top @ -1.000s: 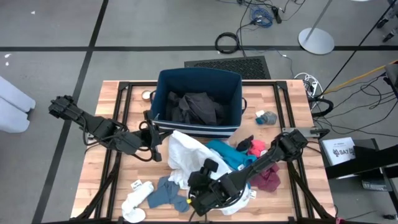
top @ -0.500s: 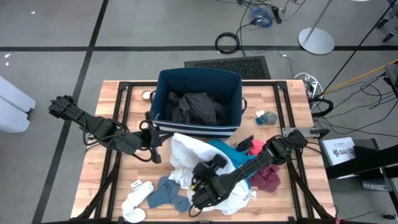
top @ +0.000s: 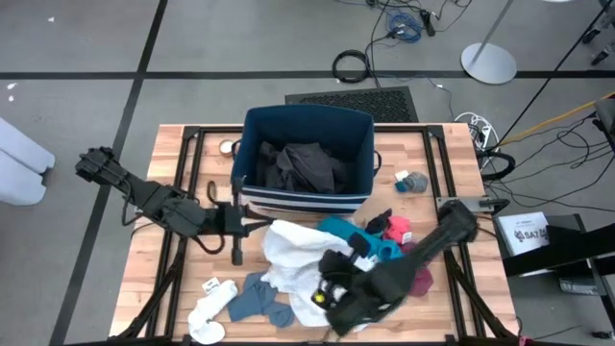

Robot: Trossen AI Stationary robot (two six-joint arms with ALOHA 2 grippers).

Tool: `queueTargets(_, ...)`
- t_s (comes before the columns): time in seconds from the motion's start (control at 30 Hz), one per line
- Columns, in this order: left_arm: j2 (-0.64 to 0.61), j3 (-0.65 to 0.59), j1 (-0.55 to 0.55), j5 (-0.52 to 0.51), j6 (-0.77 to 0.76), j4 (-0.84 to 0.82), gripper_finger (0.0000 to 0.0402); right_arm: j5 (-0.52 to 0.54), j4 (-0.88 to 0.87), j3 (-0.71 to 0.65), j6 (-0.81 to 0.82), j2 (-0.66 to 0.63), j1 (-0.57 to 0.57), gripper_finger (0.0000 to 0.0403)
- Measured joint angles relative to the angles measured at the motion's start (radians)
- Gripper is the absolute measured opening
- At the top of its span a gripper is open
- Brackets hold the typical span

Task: Sort clothes
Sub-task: Put the white polo shirt into the white and blue laundry organizer

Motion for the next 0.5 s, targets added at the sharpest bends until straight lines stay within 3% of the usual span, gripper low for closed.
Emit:
queueTargets(0.13,-0.017,0.0,-0.012,0.006,0.045,0.218,0.0,0.084,0.119,0.061,-0.201,-0.112,0.041,0.0001)
queueTargets(0.27,-0.038,0.001,-0.012,0.006,0.054,0.453,0.0,0.128,0.368,0.076,-0.511,-0.239,0.056,0.0)
queueTargets(0.4,-0.068,0.002,-0.011,0.005,0.113,0.621,0.0,0.087,0.69,0.077,-0.869,-0.328,0.049,0.0)
queueTargets(0.5,-0.096,0.016,-0.008,0.003,0.15,0.642,0.0,-0.033,0.901,0.077,-1.077,-0.385,0.035,0.0)
